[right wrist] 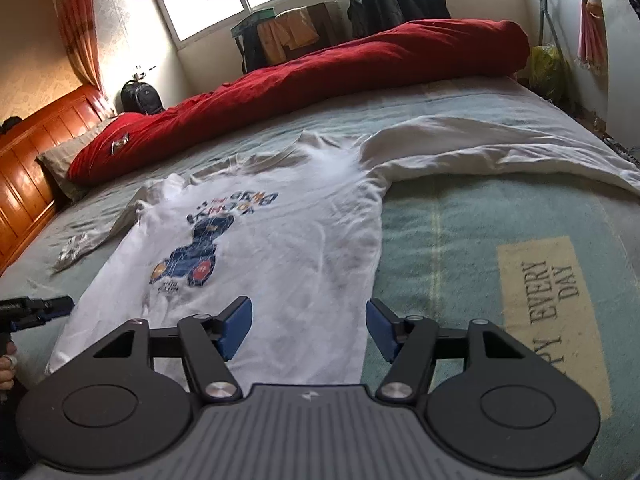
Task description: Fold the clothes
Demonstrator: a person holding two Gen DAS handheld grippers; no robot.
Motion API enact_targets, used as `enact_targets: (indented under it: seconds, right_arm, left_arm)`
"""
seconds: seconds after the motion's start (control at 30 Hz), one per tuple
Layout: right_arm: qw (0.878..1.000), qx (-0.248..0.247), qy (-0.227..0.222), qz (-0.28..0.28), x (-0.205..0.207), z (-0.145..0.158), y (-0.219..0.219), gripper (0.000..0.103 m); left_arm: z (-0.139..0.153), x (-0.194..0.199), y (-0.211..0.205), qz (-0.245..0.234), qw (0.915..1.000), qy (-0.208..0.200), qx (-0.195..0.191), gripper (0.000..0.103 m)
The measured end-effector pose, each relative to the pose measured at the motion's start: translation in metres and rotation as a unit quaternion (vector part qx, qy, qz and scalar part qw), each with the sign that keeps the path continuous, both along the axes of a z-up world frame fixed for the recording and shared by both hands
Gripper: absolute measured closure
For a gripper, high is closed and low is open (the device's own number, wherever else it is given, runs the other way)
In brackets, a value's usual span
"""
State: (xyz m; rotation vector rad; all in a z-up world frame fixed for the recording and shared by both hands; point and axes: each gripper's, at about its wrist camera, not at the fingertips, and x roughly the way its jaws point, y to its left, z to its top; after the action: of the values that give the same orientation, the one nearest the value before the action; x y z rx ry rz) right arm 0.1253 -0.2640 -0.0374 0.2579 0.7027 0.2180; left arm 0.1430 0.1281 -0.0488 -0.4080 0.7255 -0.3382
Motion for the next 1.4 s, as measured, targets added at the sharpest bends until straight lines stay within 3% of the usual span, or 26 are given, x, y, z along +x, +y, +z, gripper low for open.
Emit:
enact_targets:
  seconds: [0.07, 0.13, 0.2, 0.27, 0.33, 0.47, 0.8, 0.97, 1.1, 1.4]
  right_arm:
    - [1.000, -0.004, 0.001, 0.003, -0.001, -0.002, 0.005, 0.035]
    - [1.000, -0.002, -0.001, 0.004, -0.001, -0.002, 0.008, 0.035]
    - [1.000, 0.003, -0.005, 0.006, -0.003, 0.000, 0.011, 0.035]
    - [1.000, 0.002, -0.009, 0.009, -0.006, 0.003, 0.013, 0.034]
    - [1.000, 0.000, -0.012, 0.010, -0.009, 0.004, 0.013, 0.033]
    - [1.000, 0.004, -0.011, 0.004, -0.011, 0.003, 0.011, 0.032]
    - [1.000, 0.002, -0.011, 0.010, -0.009, 0.002, 0.020, 0.032]
    - [1.000, 0.000, -0.013, 0.013, -0.011, 0.002, 0.024, 0.032]
    - [1.000, 0.002, -0.007, 0.019, -0.010, -0.001, 0.029, 0.032]
    - [0.995, -0.024, 0.009, 0.094, -0.008, -0.010, 0.087, 0.030]
  left_arm:
    - [-0.007, 0.001, -0.011, -0.002, 0.9988, 0.009, 0.049, 0.072]
    - [-0.012, 0.002, -0.016, -0.002, 0.9978, 0.008, 0.066, 0.072]
    - [-0.010, 0.001, -0.015, -0.004, 0.9988, 0.005, 0.048, 0.072]
    - [-0.006, 0.000, -0.005, 0.002, 1.0000, -0.004, 0.004, 0.070]
    - [-0.002, -0.003, 0.008, 0.034, 0.9990, -0.016, -0.024, 0.070]
    - [-0.009, -0.004, 0.013, 0.075, 0.9971, 0.002, 0.013, 0.073]
    - [-0.014, -0.005, -0.026, 0.023, 0.9963, -0.014, 0.081, 0.071]
    - [-0.008, -0.008, -0.013, 0.060, 0.9967, -0.023, 0.050, 0.071]
    - [-0.012, 0.000, -0.004, 0.094, 0.9935, -0.001, 0.064, 0.071]
    - [-0.012, 0.017, -0.034, 0.055, 0.9940, -0.010, 0.094, 0.071]
